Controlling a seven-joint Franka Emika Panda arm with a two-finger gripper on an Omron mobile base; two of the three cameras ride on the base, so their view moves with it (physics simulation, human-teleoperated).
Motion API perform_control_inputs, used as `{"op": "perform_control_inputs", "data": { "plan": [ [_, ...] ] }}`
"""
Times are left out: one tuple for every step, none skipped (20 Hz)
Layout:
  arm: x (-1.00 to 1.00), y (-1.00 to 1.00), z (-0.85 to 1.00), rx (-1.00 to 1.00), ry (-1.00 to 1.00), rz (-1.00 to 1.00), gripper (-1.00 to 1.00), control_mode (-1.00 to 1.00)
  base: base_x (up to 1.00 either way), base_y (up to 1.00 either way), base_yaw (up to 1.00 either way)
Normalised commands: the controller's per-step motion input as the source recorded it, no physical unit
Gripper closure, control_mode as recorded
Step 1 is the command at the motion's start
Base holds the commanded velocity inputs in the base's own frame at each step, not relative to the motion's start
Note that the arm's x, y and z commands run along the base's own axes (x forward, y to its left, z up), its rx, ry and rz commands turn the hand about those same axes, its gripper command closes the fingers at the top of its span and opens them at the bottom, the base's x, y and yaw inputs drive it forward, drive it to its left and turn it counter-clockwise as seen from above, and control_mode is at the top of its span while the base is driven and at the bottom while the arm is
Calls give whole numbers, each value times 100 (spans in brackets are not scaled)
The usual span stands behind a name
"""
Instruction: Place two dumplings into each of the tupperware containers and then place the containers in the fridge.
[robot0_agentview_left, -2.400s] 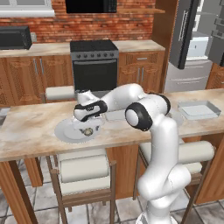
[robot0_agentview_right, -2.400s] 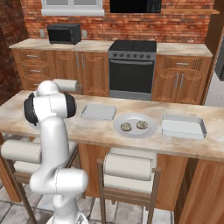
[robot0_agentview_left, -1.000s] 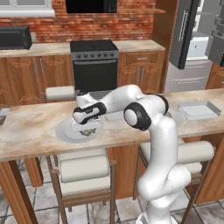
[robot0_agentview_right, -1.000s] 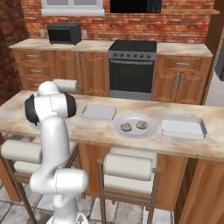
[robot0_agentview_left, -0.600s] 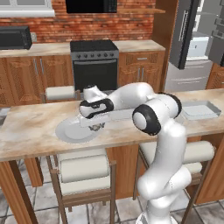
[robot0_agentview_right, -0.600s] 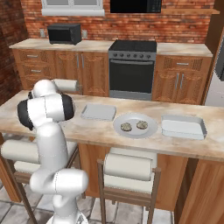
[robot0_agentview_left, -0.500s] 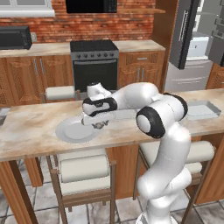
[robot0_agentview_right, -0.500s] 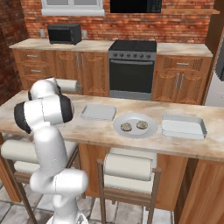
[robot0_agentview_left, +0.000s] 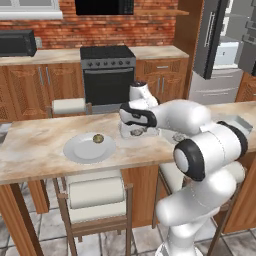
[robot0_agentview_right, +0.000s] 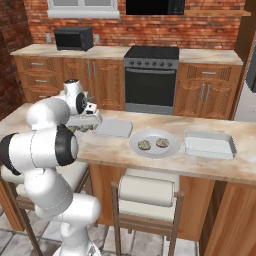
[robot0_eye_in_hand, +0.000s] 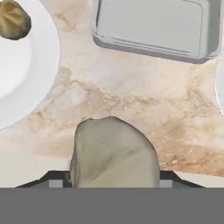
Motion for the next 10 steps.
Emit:
{"op": "perform_control_inputs", "data": {
  "plan": [
    [41,-96,35,17,0,14,100,-100,0,0,0],
    [54,-88,24,18,0,17,100,-100,0,0,0],
    [52,-79,1,15,0,19,100,-100,0,0,0],
    [51,-66,0,10,0,19,100,-100,0,0,0],
    [76,-46,0,12,0,19,100,-100,0,0,0],
    [83,-29,0,9,0,19,100,-100,0,0,0],
    [96,0,0,5,2,18,100,-100,0,0,0],
    [96,0,0,3,4,17,100,-100,0,0,0],
    [95,0,0,1,5,16,100,-100,0,0,0],
    [91,8,0,0,6,15,100,-100,0,0,0]
  ]
}}
